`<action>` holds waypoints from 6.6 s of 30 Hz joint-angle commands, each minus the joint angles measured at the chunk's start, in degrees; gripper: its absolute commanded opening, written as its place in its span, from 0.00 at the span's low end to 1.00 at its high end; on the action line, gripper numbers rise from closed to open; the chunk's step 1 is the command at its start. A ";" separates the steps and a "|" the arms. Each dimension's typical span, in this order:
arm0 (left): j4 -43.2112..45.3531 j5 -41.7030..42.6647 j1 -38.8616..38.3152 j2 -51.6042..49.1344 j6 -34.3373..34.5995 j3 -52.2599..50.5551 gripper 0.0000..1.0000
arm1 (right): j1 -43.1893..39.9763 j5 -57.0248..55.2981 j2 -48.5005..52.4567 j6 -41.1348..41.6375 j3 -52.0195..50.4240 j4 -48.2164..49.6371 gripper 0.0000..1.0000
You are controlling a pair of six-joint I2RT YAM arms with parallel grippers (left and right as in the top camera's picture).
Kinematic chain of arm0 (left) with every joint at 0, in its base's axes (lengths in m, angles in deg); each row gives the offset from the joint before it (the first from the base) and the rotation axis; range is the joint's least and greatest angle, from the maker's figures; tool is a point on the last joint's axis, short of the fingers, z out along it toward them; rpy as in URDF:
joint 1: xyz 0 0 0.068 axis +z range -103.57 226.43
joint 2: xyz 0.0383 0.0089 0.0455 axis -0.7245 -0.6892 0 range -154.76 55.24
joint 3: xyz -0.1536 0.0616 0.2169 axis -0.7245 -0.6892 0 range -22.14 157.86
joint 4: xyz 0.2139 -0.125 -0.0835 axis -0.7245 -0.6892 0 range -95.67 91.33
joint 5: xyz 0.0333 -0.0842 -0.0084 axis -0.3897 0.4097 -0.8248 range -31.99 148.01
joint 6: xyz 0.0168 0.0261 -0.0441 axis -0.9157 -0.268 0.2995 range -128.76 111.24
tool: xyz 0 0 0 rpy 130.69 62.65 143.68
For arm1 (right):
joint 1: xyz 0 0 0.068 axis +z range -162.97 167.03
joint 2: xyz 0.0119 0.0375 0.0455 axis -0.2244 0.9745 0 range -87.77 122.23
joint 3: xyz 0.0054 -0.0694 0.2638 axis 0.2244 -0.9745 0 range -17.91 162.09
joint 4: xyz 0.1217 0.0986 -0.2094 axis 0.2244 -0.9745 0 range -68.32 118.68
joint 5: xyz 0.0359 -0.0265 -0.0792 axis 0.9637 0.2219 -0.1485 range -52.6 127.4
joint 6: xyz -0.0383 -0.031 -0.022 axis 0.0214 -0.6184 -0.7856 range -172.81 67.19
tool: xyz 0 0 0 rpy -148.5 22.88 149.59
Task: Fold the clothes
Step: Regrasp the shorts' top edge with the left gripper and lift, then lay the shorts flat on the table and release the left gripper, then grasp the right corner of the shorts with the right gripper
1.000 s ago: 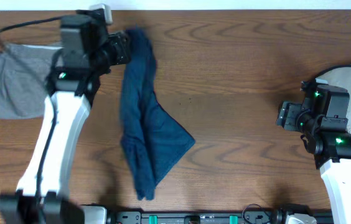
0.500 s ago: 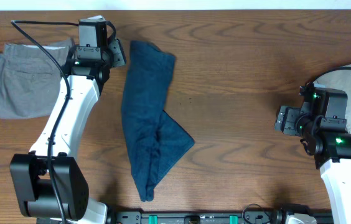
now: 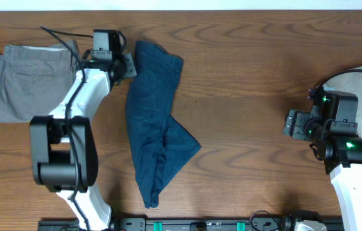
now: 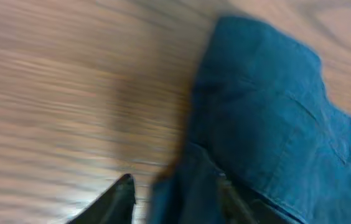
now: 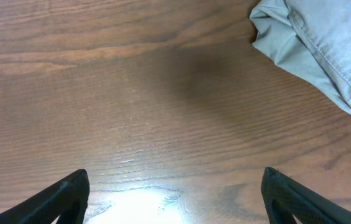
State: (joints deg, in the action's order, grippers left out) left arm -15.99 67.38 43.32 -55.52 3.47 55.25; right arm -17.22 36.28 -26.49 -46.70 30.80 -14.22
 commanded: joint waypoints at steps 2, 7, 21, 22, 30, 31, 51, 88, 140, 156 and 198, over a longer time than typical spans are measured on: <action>0.20 8.66 -0.68 -1.27 -0.09 0.46 0.26 | 0.46 -0.57 0.13 0.74 1.11 -0.24 0.86; -0.24 8.68 -1.73 -1.33 -0.09 0.46 0.06 | 0.46 -0.57 0.13 0.72 1.11 -0.24 0.86; -9.51 19.80 -3.56 -1.36 0.00 0.31 0.36 | 0.46 -0.59 0.13 0.70 1.11 -0.26 0.86; -10.34 21.92 -4.13 -1.36 0.09 0.22 0.32 | 0.46 -0.59 0.13 0.68 1.11 -0.26 0.86; -14.38 30.51 -15.89 -1.36 -0.07 -0.35 0.19 | 0.46 -0.61 0.13 0.70 1.11 0.00 0.86; -14.29 30.49 -17.81 -1.36 -1.01 -0.35 0.10 | 0.46 -0.59 0.13 0.70 1.11 0.00 0.86; -13.75 -4.20 -8.63 5.90 -2.32 0.94 0.67 | 0.46 -0.59 0.13 0.72 1.11 -0.22 0.87; -25.53 8.66 -19.82 12.74 5.70 10.36 0.06 | 0.46 -0.61 0.13 0.70 1.11 0.42 0.86; -36.74 -1.92 -11.43 7.34 5.46 3.17 0.75 | 3.26 25.77 30.60 -8.33 6.19 24.02 0.83; -36.81 -1.92 -11.47 7.34 5.49 3.17 0.75 | 9.55 21.31 45.24 -1.29 6.19 41.27 0.69; -36.79 -1.92 -11.47 7.34 5.49 3.17 0.75 | 9.94 22.01 48.83 -1.88 10.05 37.40 0.39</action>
State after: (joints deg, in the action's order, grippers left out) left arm -52.45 66.15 31.71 -47.58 9.27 58.46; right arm -7.80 56.34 20.83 -47.86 41.14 22.39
